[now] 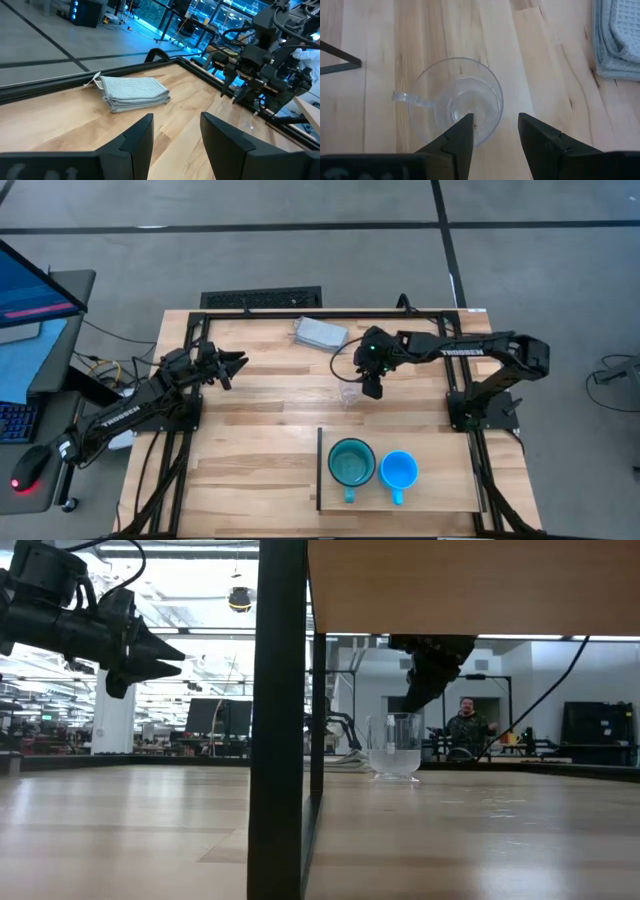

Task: Stack small to large cups/mugs on shelf
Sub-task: Put the transparent mug on the shelf

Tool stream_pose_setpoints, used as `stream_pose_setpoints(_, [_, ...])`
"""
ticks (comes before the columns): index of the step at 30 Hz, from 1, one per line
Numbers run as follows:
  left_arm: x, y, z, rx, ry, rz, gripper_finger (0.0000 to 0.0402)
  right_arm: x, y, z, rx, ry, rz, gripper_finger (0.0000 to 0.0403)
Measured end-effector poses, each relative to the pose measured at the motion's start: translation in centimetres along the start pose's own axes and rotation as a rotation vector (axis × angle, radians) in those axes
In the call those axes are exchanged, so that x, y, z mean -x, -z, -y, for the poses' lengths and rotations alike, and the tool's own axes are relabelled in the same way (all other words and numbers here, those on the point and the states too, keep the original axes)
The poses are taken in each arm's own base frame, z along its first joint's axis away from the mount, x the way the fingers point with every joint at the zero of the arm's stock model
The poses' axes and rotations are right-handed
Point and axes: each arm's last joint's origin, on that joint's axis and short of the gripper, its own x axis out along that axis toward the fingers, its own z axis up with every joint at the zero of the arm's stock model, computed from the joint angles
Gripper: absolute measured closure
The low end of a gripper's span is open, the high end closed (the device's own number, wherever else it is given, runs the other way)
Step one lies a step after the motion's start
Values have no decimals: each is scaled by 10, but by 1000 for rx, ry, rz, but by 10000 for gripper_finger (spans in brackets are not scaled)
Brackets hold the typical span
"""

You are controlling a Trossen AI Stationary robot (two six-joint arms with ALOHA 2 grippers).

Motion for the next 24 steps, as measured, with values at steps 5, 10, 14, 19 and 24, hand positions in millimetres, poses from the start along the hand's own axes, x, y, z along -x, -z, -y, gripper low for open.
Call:
stream_pose_setpoints(5, [0,0,0,0,0,0,248,-1,1,-4,4,1,-20,225])
stream_pose_setpoints(10, [0,0,0,0,0,-1,248,-3,0,-13,49,-2,-19,225])
stream_pose_setpoints(14, [0,0,0,0,-1,-4,248,-3,-1,-14,56,12,-21,226])
stream_pose_setpoints(19, [0,0,0,1,-2,-3,248,-3,0,-11,49,41,-24,228])
stream_pose_setpoints(24, [0,0,0,0,-2,-3,248,-2,0,-8,26,46,-23,228])
